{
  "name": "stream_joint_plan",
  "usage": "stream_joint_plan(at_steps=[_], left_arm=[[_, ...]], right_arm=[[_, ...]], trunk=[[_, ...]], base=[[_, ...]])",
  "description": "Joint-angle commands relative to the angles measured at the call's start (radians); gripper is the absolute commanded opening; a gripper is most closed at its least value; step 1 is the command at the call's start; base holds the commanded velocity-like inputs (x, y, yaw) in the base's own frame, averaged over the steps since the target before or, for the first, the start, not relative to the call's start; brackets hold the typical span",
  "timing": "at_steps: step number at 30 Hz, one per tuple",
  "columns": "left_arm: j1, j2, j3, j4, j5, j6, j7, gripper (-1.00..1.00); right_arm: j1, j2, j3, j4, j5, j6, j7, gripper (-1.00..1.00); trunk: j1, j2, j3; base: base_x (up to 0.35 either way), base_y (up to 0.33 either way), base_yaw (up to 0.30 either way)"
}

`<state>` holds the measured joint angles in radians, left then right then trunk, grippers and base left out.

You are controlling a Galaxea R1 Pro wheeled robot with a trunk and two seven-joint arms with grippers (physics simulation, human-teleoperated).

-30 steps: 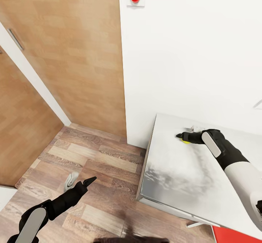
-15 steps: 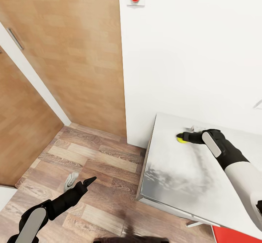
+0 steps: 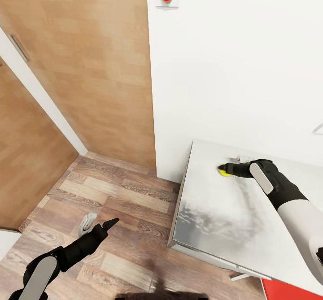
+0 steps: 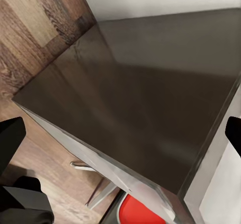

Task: Put all the toys in the child's room - the three board games (two on the bed and one on the table), the two jigsaw puzzles on the table, and the tennis ball on the table - inside the toy box on the table in the child's room.

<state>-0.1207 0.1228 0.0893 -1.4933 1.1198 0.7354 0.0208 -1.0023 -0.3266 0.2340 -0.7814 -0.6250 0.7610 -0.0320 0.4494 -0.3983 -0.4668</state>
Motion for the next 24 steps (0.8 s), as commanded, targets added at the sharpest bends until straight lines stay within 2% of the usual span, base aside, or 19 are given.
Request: stream_joint_plan(at_steps=[1, 17, 24], left_arm=[[-0.001, 0.0, 0.001, -0.001, 0.005, 0.005, 0.002, 1.0], [-0.001, 0.0, 0.001, -0.001, 0.005, 0.005, 0.0, 1.0], [-0.001, 0.0, -0.001, -0.004, 0.007, 0.003, -0.011, 1.0]], right_arm=[[-0.001, -0.001, 0.004, -0.001, -0.008, 0.002, -0.006, -1.0], [0.001, -0.007, 0.003, -0.013, -0.008, 0.003, -0.005, -1.0], [0.014, -0.022, -0.002, -0.092, -0.009, 0.005, -0.003, -1.0]], trunk=[[0.001, -0.002, -0.002], [0.001, -0.002, -0.002], [0.001, -0.002, -0.002]], base=[[0.0, 0.0, 0.0], [0.0, 0.0, 0.0], [0.0, 0.0, 0.0]])
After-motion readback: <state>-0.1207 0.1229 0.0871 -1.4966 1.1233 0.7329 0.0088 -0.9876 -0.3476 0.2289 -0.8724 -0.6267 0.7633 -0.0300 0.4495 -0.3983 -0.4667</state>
